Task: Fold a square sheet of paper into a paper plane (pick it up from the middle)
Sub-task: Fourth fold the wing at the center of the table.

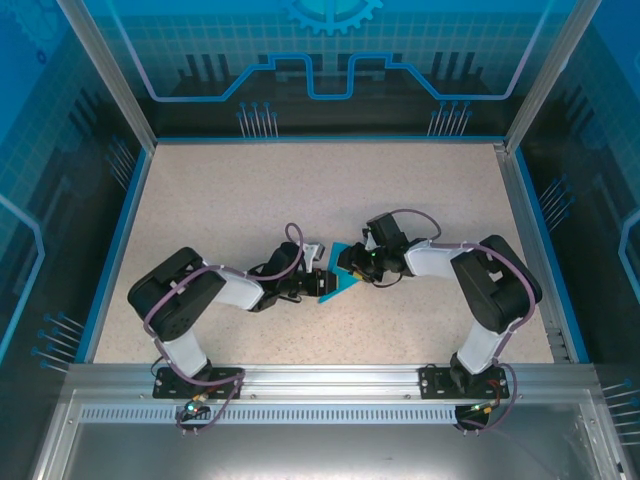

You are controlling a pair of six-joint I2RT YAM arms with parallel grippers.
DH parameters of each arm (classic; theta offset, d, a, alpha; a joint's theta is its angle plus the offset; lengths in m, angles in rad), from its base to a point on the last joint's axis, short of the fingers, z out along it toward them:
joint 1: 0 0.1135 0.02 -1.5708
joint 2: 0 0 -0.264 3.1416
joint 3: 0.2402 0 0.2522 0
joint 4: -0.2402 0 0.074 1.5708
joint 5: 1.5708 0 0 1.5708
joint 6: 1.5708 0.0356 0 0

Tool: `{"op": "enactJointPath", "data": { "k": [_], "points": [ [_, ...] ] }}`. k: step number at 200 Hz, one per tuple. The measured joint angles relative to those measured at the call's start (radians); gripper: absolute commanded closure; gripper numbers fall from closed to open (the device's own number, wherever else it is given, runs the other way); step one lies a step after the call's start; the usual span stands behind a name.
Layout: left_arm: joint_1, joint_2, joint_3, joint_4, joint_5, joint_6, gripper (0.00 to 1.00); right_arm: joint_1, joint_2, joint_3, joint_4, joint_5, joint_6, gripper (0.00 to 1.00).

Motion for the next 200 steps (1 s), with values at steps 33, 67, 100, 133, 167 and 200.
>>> {"op": "enactJointPath", "data": {
  "k": [33, 67, 100, 133, 167, 200],
  "points": [
    [0.005, -0.005, 0.018, -0.048, 0.0, -0.016, 0.7, 0.0, 0.003, 0.003, -0.003, -0.001, -0.004, 0.54],
    [0.007, 0.002, 0.03, -0.067, 0.022, -0.036, 0.71, 0.0, 0.012, 0.012, -0.004, -0.004, -0.004, 0.53],
    [0.02, -0.012, 0.032, -0.094, 0.034, -0.049, 0.66, 0.0, 0.018, 0.025, -0.022, -0.003, -0.006, 0.53],
    [0.053, -0.135, 0.029, -0.199, 0.018, -0.048, 0.58, 0.0, 0.021, 0.045, -0.065, 0.007, -0.011, 0.53],
    [0.058, -0.254, 0.029, -0.254, 0.007, -0.056, 0.59, 0.001, 0.026, 0.087, -0.143, 0.036, -0.018, 0.5],
    [0.058, -0.245, 0.029, -0.256, 0.054, -0.086, 0.74, 0.009, 0.048, 0.144, -0.229, 0.063, -0.024, 0.49]
  ]
}}
